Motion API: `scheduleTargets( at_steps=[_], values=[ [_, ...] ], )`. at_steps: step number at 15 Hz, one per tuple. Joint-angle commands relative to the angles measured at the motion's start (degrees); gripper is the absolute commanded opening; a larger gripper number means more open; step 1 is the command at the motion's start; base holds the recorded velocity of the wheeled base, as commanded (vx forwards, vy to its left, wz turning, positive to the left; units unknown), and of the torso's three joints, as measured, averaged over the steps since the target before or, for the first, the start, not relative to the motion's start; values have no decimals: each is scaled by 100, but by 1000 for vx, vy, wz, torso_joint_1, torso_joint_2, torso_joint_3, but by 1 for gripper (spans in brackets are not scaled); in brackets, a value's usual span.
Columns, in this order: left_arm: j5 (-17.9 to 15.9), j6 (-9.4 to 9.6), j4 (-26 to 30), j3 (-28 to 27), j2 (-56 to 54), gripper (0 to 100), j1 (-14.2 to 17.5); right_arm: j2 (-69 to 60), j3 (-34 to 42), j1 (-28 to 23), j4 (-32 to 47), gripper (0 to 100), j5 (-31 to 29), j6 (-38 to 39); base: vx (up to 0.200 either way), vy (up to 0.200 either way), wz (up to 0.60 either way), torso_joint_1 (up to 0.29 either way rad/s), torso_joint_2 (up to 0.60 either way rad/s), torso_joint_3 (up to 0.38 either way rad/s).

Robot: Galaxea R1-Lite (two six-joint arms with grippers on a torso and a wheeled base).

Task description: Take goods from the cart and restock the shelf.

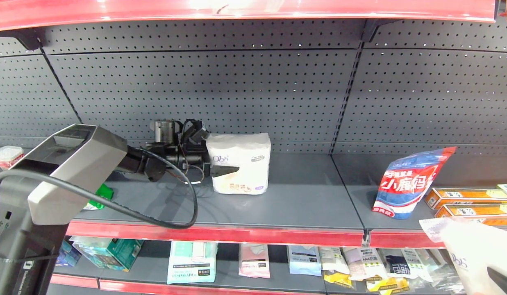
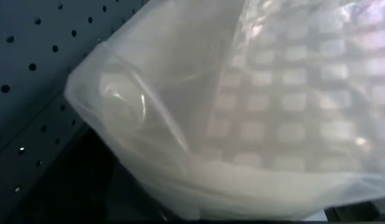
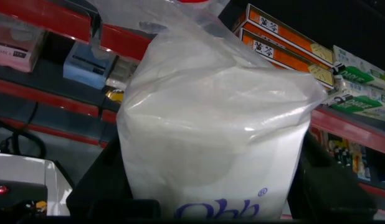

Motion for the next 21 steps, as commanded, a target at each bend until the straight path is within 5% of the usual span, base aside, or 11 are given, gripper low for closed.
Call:
scheduleTargets(
  at_steps=[1,2,3,11,14,17,21],
  values=[
    [-9,-8,-9,-16,10,100,-5,19,36,3,4,0,1,0,0,0,0,0,0,0],
    [-17,-17,-44,-33,19,100,-5,19,45,3,4,0,1,0,0,0,0,0,0,0],
    [-70,-34,-194,-51,72,0,-5,19,45,3,4,0,1,0,0,0,0,0,0,0],
    [-88,-210,-238,195,-130,0,-5,45,36,3,4,0,10,17,0,0,0,0,0,0],
    [-97,-667,-238,573,-658,0,4,36,45,3,4,0,27,26,0,0,0,0,0,0],
    [-105,-772,-730,740,-702,0,74,72,36,3,-5,0,45,26,0,0,0,0,0,0],
    [-88,-1871,-2136,1980,-1264,0,83,63,27,3,-5,0,36,26,0,0,0,0,0,0]
  ],
)
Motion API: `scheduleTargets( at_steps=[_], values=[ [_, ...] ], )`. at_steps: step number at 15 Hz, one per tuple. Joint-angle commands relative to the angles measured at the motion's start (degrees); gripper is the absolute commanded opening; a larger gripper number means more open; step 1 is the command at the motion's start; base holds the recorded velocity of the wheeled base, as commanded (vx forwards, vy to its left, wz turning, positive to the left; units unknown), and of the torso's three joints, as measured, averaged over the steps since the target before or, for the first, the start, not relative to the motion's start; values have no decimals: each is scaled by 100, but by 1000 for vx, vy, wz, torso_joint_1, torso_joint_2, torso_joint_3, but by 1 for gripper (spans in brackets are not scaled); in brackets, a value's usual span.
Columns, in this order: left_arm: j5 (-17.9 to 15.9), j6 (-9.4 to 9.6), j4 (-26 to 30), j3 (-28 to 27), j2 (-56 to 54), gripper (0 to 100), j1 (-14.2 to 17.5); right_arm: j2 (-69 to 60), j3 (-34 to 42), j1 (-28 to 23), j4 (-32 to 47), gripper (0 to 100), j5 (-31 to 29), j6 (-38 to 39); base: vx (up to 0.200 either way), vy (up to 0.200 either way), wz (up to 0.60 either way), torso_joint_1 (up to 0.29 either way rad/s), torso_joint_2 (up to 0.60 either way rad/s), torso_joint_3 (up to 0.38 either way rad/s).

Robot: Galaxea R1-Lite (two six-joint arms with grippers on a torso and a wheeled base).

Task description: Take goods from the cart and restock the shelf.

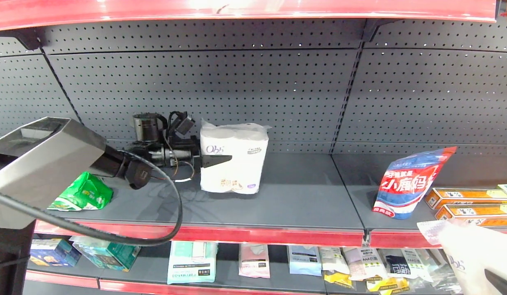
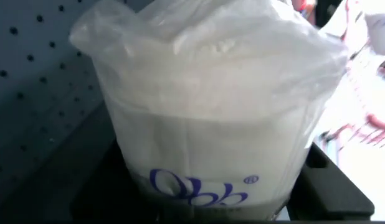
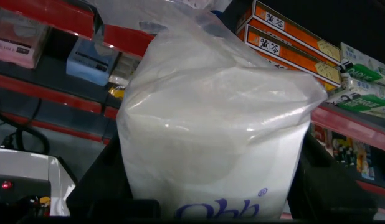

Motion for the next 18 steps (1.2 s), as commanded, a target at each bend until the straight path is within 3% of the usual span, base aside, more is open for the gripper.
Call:
scheduleTargets(
  at_steps=[1,3,4,11,18],
  values=[
    [24,-465,-789,634,-349,0,1,-6,-9,3,-1,0,-4,-3,0,0,0,0,0,0],
    [33,-904,-1606,1091,-410,0,19,-6,-36,12,-1,0,-13,-12,0,0,0,0,0,0],
    [33,-974,-1957,1302,-401,0,28,-6,-53,12,-1,0,-13,-12,0,0,0,0,0,0],
    [24,-966,-3170,2277,-410,0,177,12,-53,12,-1,0,-31,-30,0,0,0,0,0,0],
    [-47,-843,-3425,2655,-287,0,344,21,-71,12,8,0,-39,-38,0,0,0,0,0,0]
  ],
)
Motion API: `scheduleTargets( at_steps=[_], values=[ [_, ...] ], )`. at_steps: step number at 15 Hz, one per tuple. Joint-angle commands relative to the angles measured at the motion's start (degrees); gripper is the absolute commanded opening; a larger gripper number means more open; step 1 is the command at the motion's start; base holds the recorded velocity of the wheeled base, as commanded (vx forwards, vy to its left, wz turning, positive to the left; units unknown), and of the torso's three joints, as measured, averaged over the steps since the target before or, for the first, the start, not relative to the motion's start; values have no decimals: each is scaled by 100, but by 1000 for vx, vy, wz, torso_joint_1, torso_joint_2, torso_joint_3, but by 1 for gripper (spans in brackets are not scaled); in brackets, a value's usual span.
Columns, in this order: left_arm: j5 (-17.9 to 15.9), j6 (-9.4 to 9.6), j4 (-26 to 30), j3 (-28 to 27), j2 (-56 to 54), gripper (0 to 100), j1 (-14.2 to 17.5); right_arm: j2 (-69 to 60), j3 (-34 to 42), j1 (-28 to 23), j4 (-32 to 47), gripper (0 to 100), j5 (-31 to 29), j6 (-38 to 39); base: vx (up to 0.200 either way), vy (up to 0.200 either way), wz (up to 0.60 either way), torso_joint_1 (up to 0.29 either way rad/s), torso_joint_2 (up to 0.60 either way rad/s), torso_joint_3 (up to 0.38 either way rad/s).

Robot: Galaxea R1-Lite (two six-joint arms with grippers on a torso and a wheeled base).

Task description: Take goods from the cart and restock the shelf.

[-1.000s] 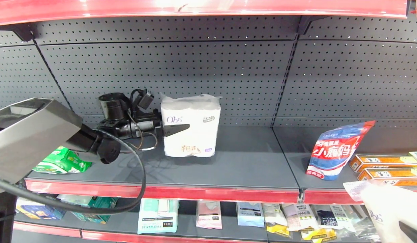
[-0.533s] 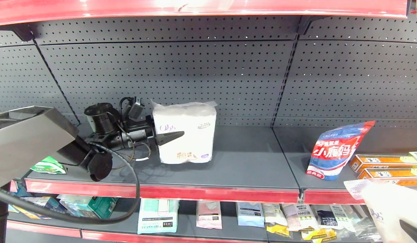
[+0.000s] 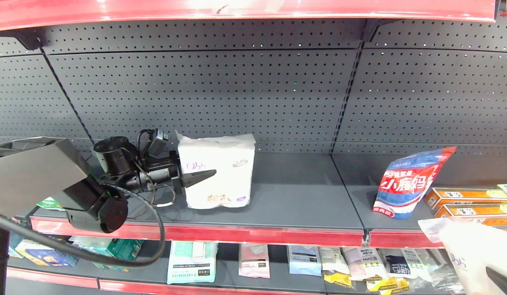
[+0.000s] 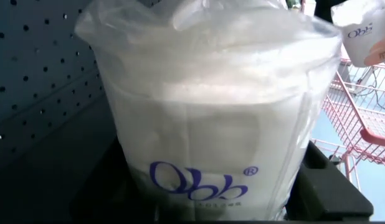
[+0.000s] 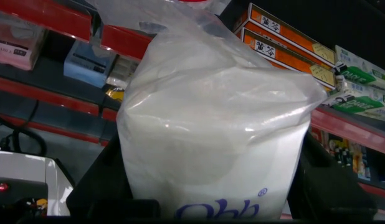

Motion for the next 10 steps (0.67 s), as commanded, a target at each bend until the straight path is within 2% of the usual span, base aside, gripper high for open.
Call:
scheduleTargets(
  at_steps=[1,3,6,10],
  values=[
    [-9,30,-6,186,48,0,4,36,-13,1,-1,0,1,-1,0,0,0,0,0,0],
    [-9,38,-24,248,162,0,4,80,-30,1,-1,0,1,-1,0,0,0,0,0,0],
    [-18,47,-507,239,531,0,4,98,-21,1,-9,0,1,-1,0,0,0,0,0,0],
    [-70,38,-569,230,567,0,-84,106,-13,1,-1,0,1,-1,0,0,0,0,0,0]
  ],
)
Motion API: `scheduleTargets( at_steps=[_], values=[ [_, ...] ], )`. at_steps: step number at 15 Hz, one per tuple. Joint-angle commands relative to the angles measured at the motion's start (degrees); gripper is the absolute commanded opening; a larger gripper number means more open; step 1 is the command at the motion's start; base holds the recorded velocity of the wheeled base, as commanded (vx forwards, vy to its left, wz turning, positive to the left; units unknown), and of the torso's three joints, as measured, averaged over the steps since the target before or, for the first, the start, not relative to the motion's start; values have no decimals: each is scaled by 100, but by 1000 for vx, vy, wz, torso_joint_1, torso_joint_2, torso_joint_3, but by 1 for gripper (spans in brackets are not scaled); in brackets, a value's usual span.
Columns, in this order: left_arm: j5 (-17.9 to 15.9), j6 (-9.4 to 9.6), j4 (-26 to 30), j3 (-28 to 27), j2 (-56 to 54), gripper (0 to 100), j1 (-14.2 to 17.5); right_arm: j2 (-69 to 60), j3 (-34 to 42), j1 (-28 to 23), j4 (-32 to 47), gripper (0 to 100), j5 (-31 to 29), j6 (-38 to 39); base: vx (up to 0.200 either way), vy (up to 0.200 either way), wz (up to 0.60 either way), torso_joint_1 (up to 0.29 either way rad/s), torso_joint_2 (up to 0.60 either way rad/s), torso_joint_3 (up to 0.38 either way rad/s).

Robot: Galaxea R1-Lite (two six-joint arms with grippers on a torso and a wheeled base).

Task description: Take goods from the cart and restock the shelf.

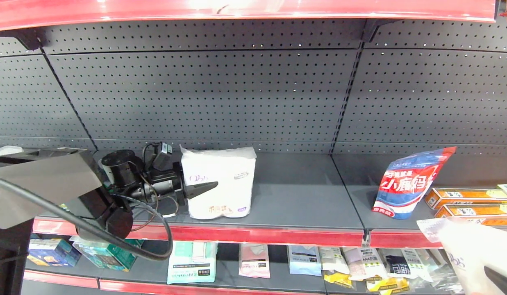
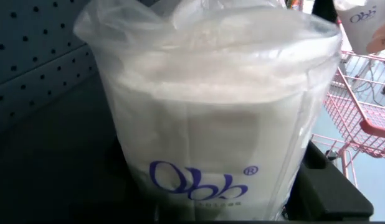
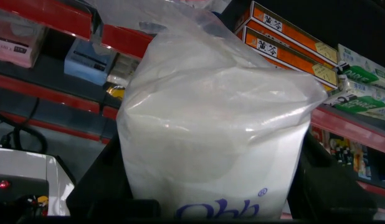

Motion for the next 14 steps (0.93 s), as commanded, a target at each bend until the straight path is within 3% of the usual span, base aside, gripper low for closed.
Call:
scheduleTargets(
  at_steps=[1,14],
  values=[
    [-101,1,-61,42,54,0,-34,0,6,4,-2,0,1,-3,0,0,0,0,0,0],
    [-110,141,-131,-204,274,0,18,79,14,4,-2,0,-78,-47,0,0,0,0,0,0]
  ],
)
